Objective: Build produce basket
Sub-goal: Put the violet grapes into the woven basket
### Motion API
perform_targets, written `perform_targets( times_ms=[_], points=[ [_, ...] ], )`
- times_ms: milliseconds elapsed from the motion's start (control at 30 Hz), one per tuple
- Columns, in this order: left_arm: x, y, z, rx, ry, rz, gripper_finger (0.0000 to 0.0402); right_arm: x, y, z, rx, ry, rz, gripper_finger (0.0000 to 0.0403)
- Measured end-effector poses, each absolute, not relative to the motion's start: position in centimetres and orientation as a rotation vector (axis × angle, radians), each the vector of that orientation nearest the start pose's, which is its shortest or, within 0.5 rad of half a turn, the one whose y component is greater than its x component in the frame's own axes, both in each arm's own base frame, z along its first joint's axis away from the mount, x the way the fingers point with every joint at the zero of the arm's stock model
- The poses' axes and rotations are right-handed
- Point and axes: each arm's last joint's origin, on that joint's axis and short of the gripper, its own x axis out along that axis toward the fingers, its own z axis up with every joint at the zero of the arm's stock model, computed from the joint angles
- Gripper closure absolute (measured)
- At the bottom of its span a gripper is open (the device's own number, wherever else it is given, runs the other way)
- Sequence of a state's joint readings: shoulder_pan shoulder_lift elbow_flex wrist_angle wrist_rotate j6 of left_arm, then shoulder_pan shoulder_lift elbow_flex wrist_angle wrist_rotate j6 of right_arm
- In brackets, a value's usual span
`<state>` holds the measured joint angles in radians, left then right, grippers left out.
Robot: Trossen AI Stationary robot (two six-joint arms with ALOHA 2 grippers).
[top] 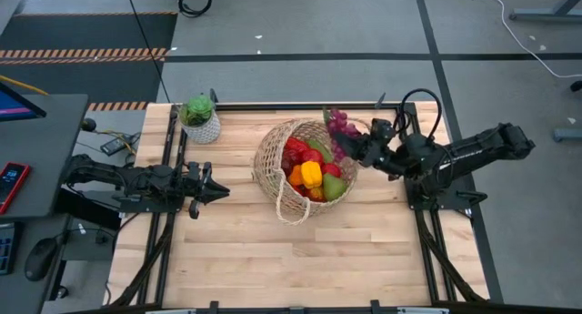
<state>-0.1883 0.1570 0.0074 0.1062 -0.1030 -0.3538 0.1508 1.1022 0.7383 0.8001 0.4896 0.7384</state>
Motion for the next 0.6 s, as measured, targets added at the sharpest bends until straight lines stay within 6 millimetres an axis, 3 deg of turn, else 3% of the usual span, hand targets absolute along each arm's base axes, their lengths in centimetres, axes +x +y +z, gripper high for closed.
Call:
perform_targets(
  times_ms=[600],
  points=[
    [10.6,-1.7,16.3,-0.348,0.058,-0.076,0.0339,25.6,0.7,33.5,0.908,-0.481,-0.166,0.0212]
  ],
)
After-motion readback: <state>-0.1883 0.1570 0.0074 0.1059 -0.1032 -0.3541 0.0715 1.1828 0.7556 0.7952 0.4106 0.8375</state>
